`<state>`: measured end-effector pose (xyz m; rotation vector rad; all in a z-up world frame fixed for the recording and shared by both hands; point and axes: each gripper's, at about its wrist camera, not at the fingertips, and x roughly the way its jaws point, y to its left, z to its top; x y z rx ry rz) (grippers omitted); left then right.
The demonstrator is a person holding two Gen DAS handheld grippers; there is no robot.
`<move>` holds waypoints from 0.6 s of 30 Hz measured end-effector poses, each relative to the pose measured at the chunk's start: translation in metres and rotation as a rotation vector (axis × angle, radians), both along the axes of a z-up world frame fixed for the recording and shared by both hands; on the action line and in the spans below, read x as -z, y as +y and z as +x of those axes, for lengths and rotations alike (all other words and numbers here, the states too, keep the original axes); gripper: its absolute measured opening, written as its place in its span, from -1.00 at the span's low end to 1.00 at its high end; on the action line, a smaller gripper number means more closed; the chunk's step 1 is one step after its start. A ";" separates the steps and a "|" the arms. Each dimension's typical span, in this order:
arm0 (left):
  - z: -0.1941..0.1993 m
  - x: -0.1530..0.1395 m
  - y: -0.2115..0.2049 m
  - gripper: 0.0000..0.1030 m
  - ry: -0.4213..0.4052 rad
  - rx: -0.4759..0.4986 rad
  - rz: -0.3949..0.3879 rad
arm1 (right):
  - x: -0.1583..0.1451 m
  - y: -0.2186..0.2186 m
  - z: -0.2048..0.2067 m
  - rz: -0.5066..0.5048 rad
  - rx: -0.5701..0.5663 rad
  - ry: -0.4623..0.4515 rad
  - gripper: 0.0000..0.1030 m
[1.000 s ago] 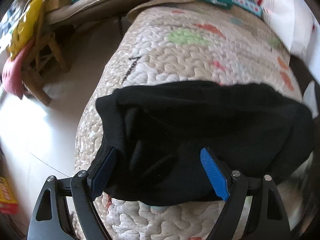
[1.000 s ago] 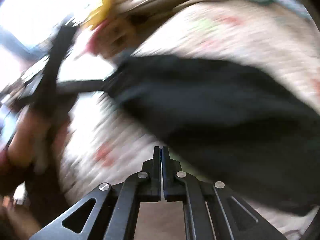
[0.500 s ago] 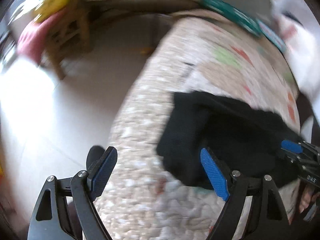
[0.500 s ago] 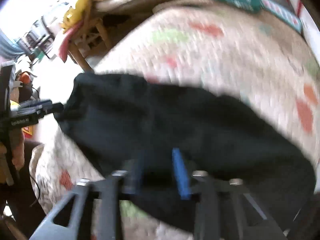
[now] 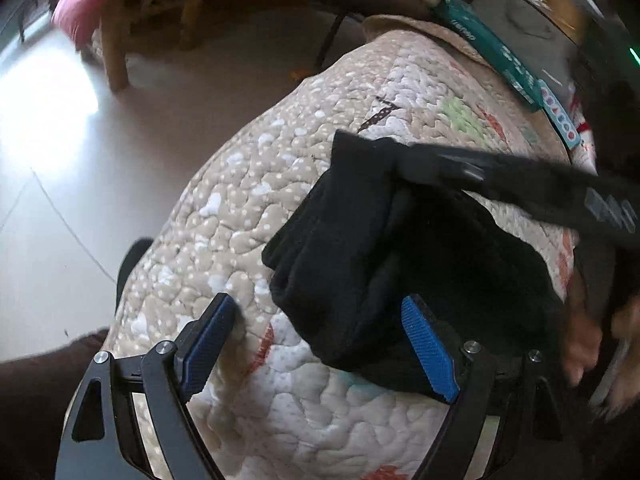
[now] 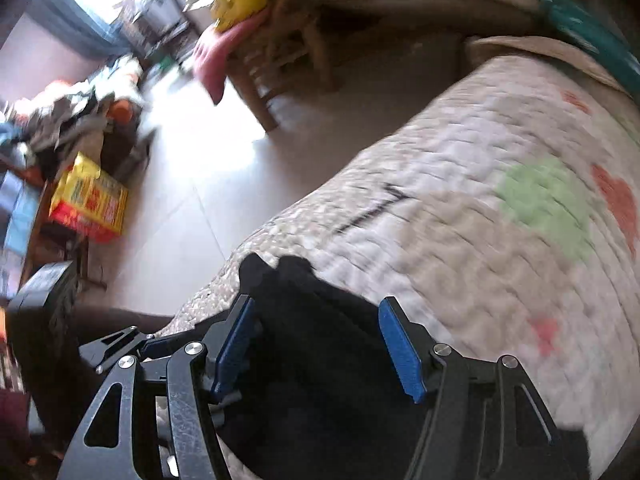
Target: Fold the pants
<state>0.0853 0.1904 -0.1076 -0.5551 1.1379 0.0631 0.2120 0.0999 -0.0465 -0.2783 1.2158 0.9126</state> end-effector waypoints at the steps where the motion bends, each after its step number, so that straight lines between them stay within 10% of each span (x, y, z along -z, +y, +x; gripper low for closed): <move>1: -0.001 0.001 0.001 0.64 -0.007 -0.003 -0.006 | 0.006 0.012 0.002 -0.015 -0.026 -0.001 0.34; 9: -0.001 0.003 0.009 0.64 -0.021 -0.049 -0.034 | 0.035 0.073 -0.003 -0.119 -0.204 0.019 0.44; 13: 0.000 0.003 0.009 0.64 -0.027 -0.060 -0.044 | 0.034 0.072 -0.017 -0.162 -0.262 0.001 -0.40; 18: 0.001 0.004 0.011 0.67 -0.047 -0.076 -0.060 | 0.010 0.044 -0.018 -0.068 -0.203 0.005 -0.51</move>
